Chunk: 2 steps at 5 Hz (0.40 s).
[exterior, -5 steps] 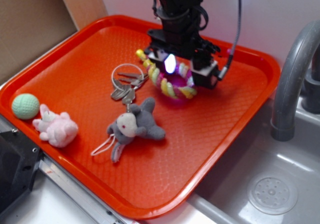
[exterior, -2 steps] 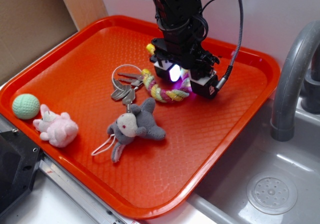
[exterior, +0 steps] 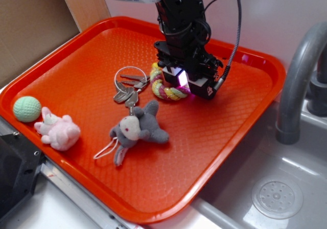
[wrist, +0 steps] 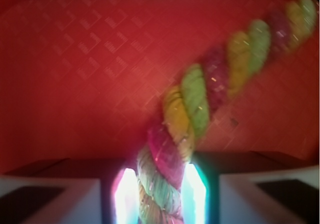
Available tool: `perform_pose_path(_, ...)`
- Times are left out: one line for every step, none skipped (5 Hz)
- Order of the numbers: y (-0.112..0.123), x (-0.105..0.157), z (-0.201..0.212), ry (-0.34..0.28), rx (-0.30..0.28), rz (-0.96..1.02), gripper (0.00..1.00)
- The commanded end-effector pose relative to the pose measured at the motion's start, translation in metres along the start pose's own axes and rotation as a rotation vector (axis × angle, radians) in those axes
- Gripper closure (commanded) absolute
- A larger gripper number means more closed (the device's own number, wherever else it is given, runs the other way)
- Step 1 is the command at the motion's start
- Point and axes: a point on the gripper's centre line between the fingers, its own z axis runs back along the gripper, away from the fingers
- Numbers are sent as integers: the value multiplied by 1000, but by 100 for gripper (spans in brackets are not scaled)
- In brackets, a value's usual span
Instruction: Grab the multicolored rope.
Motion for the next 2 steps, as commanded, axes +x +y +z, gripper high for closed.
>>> perform_pose_path(14,-2,37,30,31,42,100)
perform_pose_path(30,-2,82,48,32,143,100)
